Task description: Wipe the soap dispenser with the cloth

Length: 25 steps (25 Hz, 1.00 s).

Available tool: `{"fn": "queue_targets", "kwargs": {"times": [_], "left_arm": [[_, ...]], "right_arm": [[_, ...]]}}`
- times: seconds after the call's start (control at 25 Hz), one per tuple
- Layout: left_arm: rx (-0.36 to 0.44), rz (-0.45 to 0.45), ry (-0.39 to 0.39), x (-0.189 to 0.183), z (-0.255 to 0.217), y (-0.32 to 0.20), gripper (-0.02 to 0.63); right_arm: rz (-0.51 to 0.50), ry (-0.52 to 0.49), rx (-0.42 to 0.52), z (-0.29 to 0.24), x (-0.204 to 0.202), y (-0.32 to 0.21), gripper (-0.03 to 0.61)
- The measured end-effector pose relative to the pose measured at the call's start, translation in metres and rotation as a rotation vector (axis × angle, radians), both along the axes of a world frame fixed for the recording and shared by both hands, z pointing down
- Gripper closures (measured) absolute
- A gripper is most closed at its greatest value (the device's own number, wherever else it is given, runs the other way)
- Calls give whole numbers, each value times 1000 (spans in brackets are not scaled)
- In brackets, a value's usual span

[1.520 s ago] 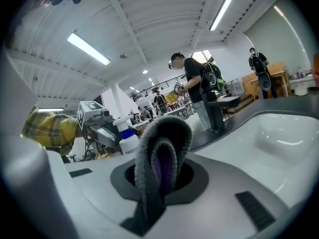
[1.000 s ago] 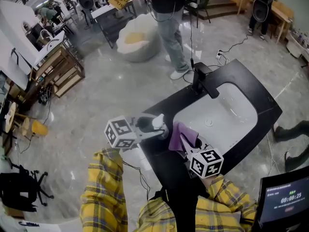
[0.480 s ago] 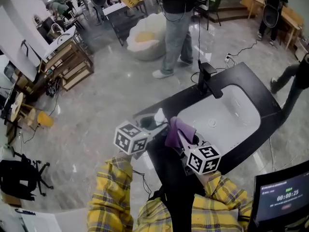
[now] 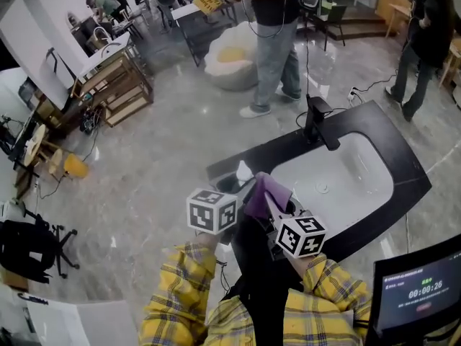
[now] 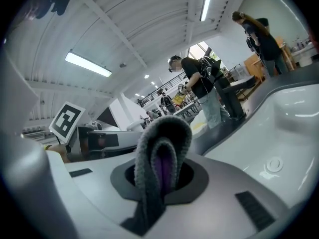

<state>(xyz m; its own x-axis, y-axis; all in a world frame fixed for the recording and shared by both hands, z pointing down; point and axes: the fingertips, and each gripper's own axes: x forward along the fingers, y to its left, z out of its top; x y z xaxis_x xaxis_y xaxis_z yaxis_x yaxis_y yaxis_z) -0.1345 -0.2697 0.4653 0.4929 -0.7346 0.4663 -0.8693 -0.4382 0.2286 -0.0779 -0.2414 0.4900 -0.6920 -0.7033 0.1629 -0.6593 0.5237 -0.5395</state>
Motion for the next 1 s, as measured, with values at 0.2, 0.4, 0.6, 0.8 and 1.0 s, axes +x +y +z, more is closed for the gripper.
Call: {"fn": "queue_targets", "kwargs": {"times": [0.2, 0.4, 0.6, 0.8, 1.0], "left_arm": [[-6, -84, -4, 0, -1, 0, 433], [45, -62, 56, 0, -10, 10, 433], [143, -70, 92, -18, -22, 27, 411], [110, -111, 208, -40, -7, 30, 411], [89, -95, 255, -46, -1, 30, 411]], "right_arm": [[-4, -15, -5, -2, 0, -1, 537], [-4, -28, -5, -6, 1, 1, 537], [22, -80, -4, -17, -4, -1, 537], [26, -60, 62, -23, -11, -6, 537], [34, -5, 44, -1, -11, -15, 537]]}}
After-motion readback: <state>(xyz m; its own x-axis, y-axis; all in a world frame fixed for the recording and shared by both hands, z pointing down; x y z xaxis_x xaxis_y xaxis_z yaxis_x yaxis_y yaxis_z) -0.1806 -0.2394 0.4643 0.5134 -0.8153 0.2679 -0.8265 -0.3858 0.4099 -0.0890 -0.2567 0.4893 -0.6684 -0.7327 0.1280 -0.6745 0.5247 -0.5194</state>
